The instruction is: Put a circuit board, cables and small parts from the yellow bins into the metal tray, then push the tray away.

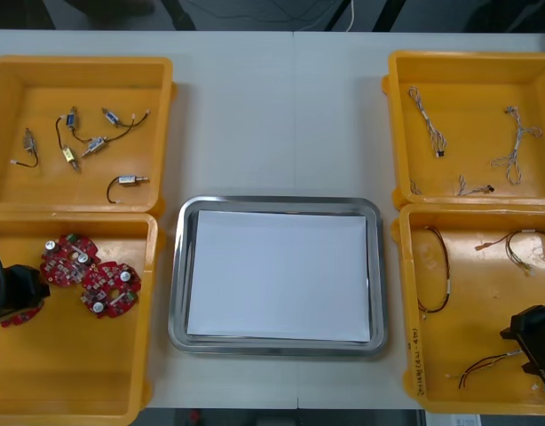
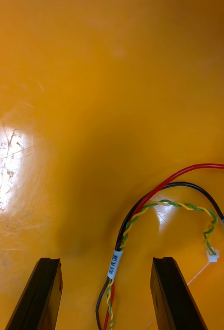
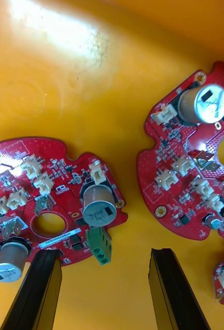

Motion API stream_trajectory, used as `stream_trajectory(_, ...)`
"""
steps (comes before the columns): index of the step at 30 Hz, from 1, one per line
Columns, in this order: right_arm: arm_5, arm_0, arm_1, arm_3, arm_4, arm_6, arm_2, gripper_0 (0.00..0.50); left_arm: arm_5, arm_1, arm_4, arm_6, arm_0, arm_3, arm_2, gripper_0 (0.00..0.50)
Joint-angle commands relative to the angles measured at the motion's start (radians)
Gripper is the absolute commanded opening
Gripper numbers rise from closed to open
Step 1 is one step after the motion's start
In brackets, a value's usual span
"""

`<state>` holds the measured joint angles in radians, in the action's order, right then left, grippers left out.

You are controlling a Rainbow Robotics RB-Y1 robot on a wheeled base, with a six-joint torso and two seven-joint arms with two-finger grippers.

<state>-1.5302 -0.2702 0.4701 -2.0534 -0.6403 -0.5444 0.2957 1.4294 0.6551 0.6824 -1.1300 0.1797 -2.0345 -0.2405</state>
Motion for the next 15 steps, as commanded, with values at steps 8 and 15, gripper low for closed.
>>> stream_trajectory(8, 0.038, -0.030, -0.008, 0.013, -0.004, 0.066, -0.029, 0.500, -0.072, -0.012, -0.024, 0.099, 0.030, 0.039, 0.032, 0.500)
stream_trajectory(15, 0.053, -0.030, -0.008, 0.021, -0.004, 0.067, -0.033, 0.500, -0.070, -0.011, -0.034, 0.098, 0.030, 0.039, 0.043, 0.500)
